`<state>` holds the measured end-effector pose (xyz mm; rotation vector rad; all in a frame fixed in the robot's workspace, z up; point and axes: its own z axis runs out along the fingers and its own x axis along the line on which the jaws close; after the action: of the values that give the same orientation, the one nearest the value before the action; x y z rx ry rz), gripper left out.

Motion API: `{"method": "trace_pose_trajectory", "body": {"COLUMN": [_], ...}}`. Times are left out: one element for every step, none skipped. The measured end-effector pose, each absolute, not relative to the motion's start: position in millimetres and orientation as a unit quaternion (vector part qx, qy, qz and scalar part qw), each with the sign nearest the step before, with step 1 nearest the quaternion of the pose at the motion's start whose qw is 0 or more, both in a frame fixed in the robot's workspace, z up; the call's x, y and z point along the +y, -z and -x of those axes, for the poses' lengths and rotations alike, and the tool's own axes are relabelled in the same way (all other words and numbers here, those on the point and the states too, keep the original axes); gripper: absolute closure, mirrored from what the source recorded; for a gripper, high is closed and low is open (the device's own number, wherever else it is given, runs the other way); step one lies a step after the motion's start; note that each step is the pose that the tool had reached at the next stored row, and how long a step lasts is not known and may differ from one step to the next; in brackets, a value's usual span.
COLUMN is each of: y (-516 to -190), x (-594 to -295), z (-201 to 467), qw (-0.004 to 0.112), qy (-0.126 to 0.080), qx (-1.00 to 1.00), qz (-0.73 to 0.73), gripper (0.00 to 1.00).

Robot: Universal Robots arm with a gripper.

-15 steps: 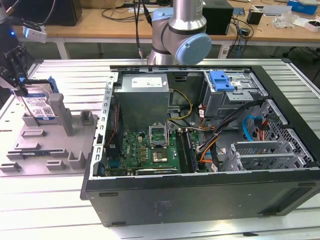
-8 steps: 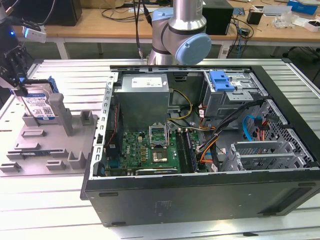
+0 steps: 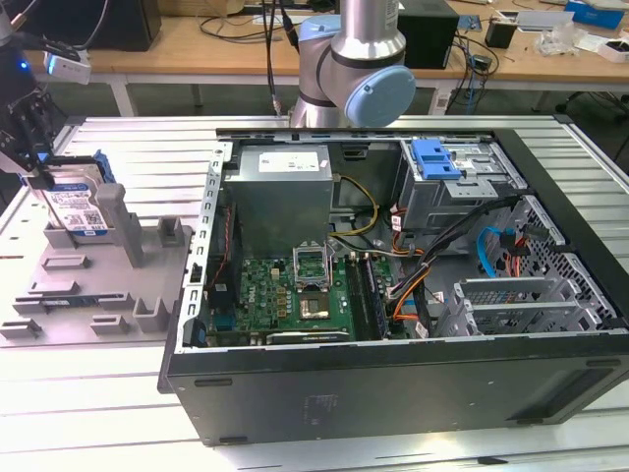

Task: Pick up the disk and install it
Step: 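Pick up the disk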

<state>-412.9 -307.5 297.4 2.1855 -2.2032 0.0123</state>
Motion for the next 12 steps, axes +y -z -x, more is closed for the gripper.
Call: {"method": "trace_pose_trajectory", "body": {"y": [-297.4,-297.6,-297.8,-298.1,-298.5,-299.1,-299.6,-300.4,-301.1,-302.1,-302.8,-303.8], "x": [-307.5,-307.5,-307.5,-307.5,-307.5,-307.5,-307.5,-307.5,-307.5,-307.5,-307.5,-307.5], "z": [412.9,412.9,412.9,412.9,412.9,412.9,412.9,412.9,412.9,412.9,412.9,412.8], "qw": [0.019,0.019,0.019,0.019,0.019,0.019,0.019,0.019,0.019,0.019,0.019,0.019], "qy": [-0.004,-0.004,-0.004,-0.004,-0.004,-0.004,-0.004,-0.004,-0.004,-0.004,-0.004,-0.004], "qx": [-0.710,-0.710,-0.710,-0.710,-0.710,-0.710,-0.710,-0.710,-0.710,-0.710,-0.710,-0.710], "qz": [-0.704,-0.704,-0.704,-0.704,-0.704,-0.704,-0.704,-0.704,-0.704,-0.704,-0.704,-0.704], "gripper": [0.64,0.64,0.64,0.64,0.64,0.64,0.64,0.64,0.64,0.64,0.64,0.64]}}
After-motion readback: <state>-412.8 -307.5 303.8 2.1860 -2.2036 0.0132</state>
